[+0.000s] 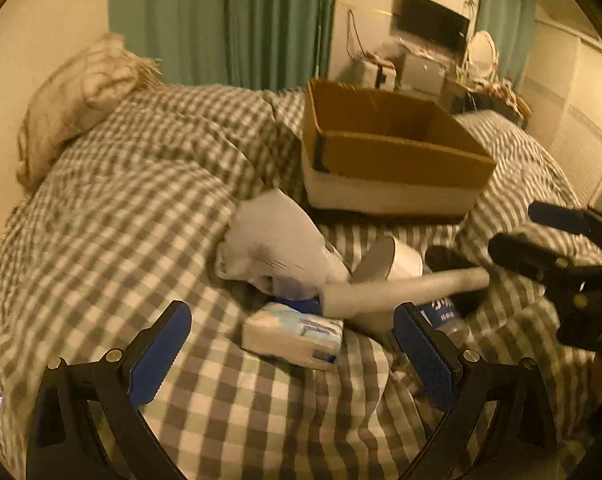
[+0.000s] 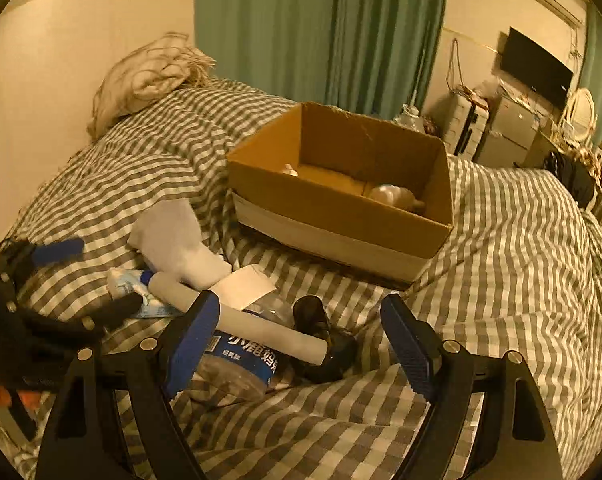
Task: Organize objects
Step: 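Grasp the blue-and-white tissue packet with the left tool while the right tool grasps the white tube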
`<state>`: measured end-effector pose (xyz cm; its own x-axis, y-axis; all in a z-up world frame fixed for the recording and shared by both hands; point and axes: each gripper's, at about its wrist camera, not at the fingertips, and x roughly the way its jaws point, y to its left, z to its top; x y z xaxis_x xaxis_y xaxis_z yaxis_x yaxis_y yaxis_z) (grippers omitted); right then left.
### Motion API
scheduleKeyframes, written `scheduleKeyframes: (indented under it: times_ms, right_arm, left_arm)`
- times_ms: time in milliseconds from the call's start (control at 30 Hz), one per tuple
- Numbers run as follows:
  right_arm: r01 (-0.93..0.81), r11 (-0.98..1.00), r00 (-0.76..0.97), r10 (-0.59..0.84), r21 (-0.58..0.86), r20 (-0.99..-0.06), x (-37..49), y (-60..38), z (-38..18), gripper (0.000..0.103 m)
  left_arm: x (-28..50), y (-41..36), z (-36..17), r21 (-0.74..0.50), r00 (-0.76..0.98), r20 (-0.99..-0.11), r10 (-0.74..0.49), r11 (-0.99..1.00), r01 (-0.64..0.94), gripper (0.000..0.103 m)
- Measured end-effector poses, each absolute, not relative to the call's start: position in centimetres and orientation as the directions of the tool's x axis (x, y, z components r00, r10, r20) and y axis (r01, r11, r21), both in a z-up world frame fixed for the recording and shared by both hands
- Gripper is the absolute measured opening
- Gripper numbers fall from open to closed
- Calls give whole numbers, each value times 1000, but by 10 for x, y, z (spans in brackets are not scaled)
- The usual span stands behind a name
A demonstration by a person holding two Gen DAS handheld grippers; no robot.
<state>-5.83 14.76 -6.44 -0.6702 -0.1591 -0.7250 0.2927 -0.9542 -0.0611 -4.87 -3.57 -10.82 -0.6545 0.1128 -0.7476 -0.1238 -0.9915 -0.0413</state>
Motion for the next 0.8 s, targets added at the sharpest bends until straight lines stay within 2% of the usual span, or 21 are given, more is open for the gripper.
scheduleKeyframes:
  times_ms: [100, 200, 233, 267, 400, 633, 800]
  right_arm:
    - [289, -956, -662, -158, -55, -733, -61, 148, -68, 83]
    - [292, -954, -660, -153, -64, -735, -60, 142, -68, 83]
    - [293, -954, -661, -152, -67, -735, -60, 141, -68, 83]
    - [297, -952, -661, -153, -69, -735, -59, 139, -68, 83]
    - [318, -945, -650, -155, -80, -744, -57, 130, -74, 83]
    - [395, -912, -604, -168, -110, -779, -63, 105, -94, 83]
    - [439, -890, -550, -161, -120, -820, -76, 91, -115, 83]
  left_arm:
    - [-56, -35, -123, -60, -605, -786, 128, -989, -131, 100]
    - [-63, -38, -130, -70, -577, -807, 124, -991, -115, 84]
    - [-63, -37, -130, -74, -574, -809, 129, -990, -119, 67]
    - [-62, -37, -130, -80, -572, -809, 138, -989, -125, 57]
    - [-56, -44, -120, -101, -607, -781, 145, -989, -107, 55]
    - [-41, -55, -82, -64, -722, -688, 75, -997, -43, 55]
    - [-43, -63, -82, -73, -725, -686, 66, -997, -22, 55]
